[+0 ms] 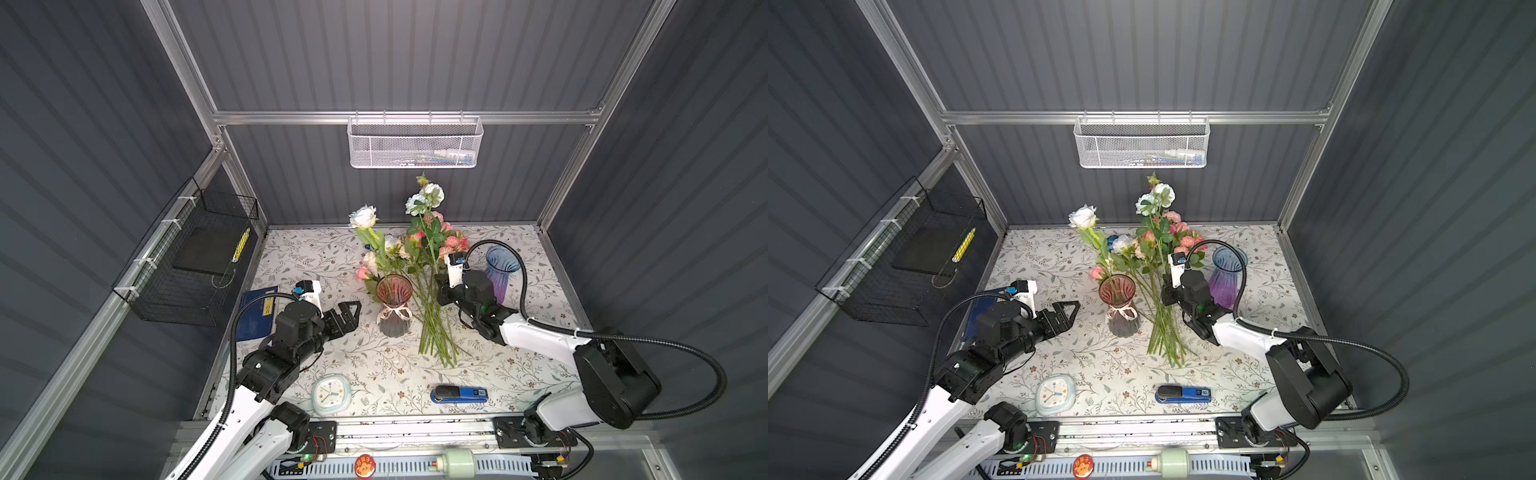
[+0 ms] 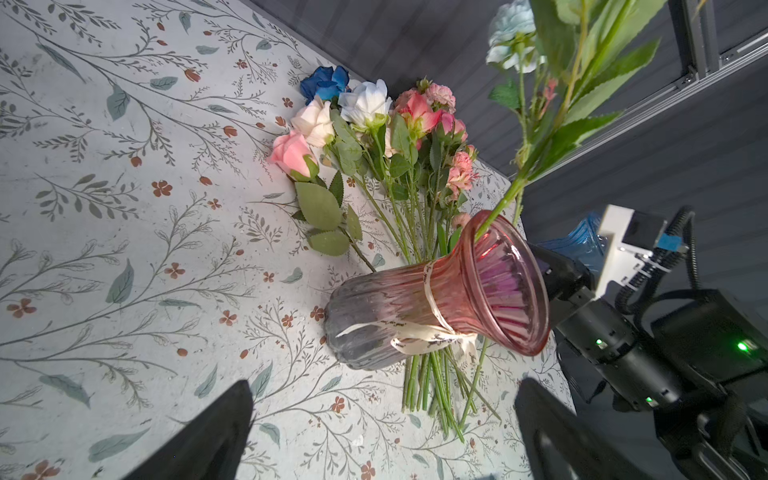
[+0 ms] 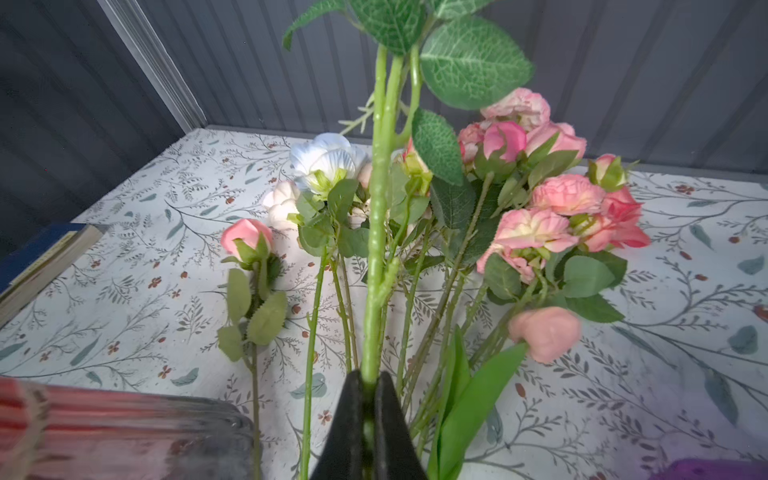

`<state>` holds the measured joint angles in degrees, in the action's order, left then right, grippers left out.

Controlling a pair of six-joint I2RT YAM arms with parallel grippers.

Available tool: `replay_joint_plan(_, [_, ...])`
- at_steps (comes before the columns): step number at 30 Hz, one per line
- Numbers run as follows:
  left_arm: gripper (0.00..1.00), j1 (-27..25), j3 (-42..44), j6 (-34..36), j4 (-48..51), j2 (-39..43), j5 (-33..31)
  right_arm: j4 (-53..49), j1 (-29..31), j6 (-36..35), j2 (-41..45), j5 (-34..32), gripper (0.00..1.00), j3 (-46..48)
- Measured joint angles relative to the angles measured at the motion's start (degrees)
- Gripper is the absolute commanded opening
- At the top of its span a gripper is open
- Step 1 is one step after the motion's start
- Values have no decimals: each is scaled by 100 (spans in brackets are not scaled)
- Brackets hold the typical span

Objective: Arrange the flowers into the vase
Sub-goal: 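Grasp a white rose stem with the right gripper and pull it upward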

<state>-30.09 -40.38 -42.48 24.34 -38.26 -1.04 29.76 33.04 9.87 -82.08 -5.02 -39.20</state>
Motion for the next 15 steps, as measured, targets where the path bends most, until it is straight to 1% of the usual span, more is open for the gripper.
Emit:
replay_joint_plan(7, [99,0,-35,4,9,2,17,323,219,-212,828,-328,0,514])
replay_joint_plan(12, [99,0,-221,33,0,90,66,367,249,-490,1322,-463,0,400])
replay_joint_plan(15, [96,0,-356,114,-33,179,173,295,251,-664,1517,-487,0,63])
